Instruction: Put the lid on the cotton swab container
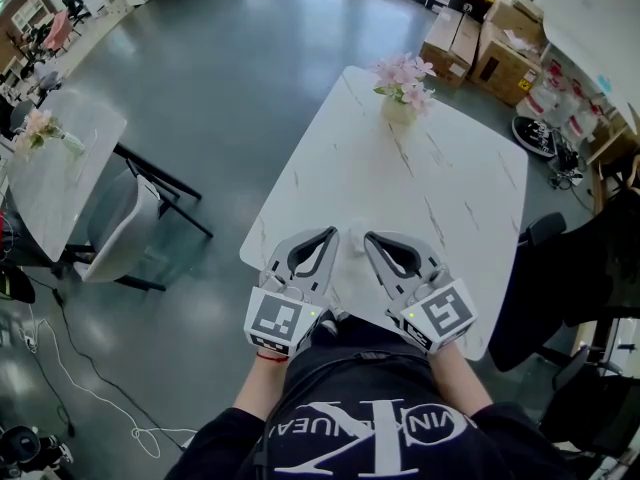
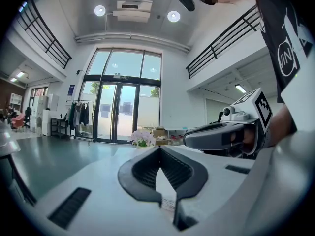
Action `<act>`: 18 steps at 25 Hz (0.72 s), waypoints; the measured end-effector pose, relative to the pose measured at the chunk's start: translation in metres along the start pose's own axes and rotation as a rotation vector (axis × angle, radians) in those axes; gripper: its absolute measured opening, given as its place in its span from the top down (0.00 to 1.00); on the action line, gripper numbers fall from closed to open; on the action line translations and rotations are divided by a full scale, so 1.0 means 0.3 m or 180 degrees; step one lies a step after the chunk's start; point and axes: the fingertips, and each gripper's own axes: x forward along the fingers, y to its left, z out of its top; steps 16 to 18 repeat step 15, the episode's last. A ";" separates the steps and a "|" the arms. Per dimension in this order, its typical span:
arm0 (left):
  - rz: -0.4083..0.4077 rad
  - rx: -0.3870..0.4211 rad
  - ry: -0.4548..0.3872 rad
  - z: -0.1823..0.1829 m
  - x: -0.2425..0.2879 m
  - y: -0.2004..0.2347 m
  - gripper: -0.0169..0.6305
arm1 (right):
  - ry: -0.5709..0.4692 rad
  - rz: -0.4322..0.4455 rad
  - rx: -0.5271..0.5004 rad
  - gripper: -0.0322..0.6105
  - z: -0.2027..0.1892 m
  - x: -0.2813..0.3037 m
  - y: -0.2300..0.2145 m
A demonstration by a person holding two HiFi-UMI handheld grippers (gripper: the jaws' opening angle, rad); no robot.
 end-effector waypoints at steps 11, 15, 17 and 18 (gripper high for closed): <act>0.0056 -0.0060 0.0038 -0.015 0.007 0.034 0.97 | 0.0050 0.0068 -0.0006 0.95 -0.006 0.030 0.003; 0.0058 -0.0080 0.0053 -0.023 0.013 0.045 0.96 | 0.0060 0.0066 0.0000 0.95 -0.009 0.040 -0.006; 0.0058 -0.0080 0.0053 -0.023 0.013 0.045 0.96 | 0.0060 0.0066 0.0000 0.95 -0.009 0.040 -0.006; 0.0058 -0.0080 0.0053 -0.023 0.013 0.045 0.96 | 0.0060 0.0066 0.0000 0.95 -0.009 0.040 -0.006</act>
